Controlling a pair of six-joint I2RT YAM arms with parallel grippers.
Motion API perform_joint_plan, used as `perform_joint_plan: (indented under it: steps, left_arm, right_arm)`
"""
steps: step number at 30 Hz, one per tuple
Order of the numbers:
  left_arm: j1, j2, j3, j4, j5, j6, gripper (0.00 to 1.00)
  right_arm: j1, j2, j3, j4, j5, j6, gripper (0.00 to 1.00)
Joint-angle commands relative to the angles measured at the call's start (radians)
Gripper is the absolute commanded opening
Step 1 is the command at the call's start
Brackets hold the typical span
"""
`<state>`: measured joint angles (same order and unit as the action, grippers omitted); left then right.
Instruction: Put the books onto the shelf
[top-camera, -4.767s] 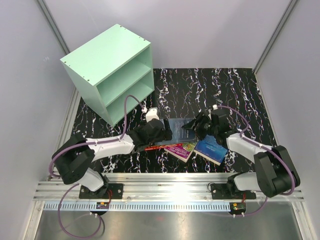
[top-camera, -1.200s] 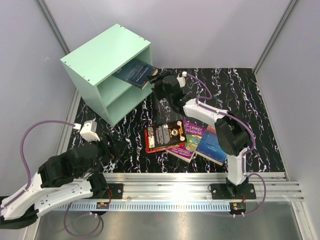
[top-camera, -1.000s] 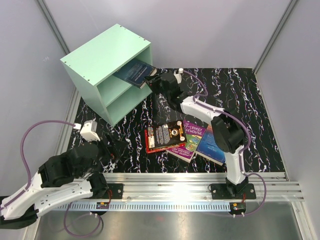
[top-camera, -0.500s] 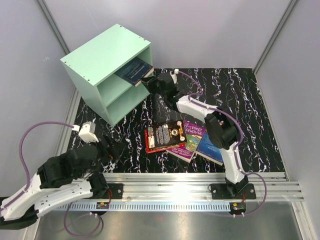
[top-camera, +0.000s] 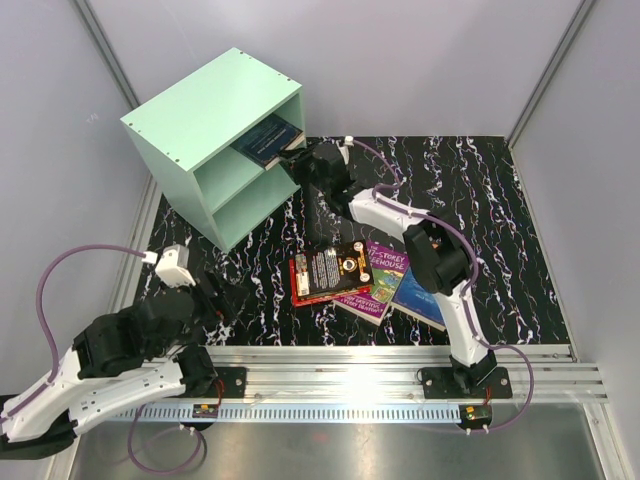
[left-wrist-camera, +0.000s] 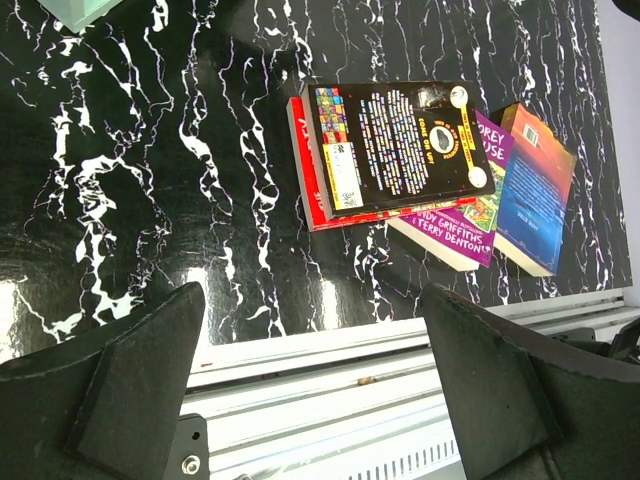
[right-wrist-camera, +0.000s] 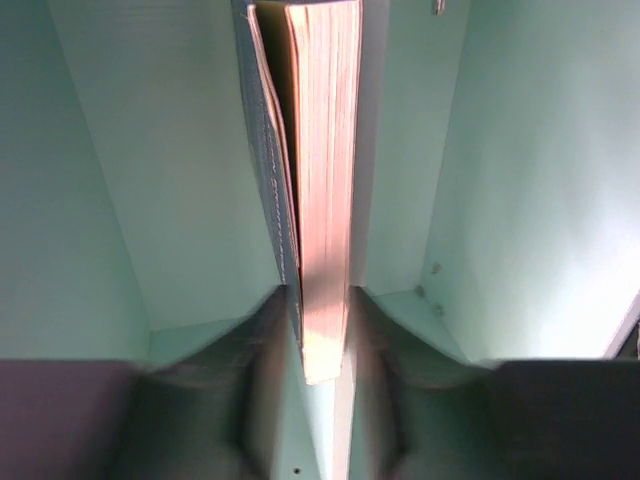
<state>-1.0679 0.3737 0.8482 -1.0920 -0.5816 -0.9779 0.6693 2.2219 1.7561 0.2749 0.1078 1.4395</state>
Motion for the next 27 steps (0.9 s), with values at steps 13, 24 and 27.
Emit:
perform_joint_plan:
  steps: [13,24,27]
  left_arm:
    - [-0.003,0.169,-0.158,0.340,0.077,0.033,0.93]
    - [0.032,0.539,-0.242,0.785,0.077,0.087,0.96]
    - [0.055,0.648,-0.229,0.829,0.098,0.085,0.95]
  right_arm:
    - [-0.082,-0.608,-0.688,-0.113,0.081,-0.239,1.00]
    - [-0.374,-1.055,-1.000,-0.594,-0.083,-0.483,1.00]
    - [-0.387,-0.952,-0.982,-0.612,-0.180,-0.531,1.00]
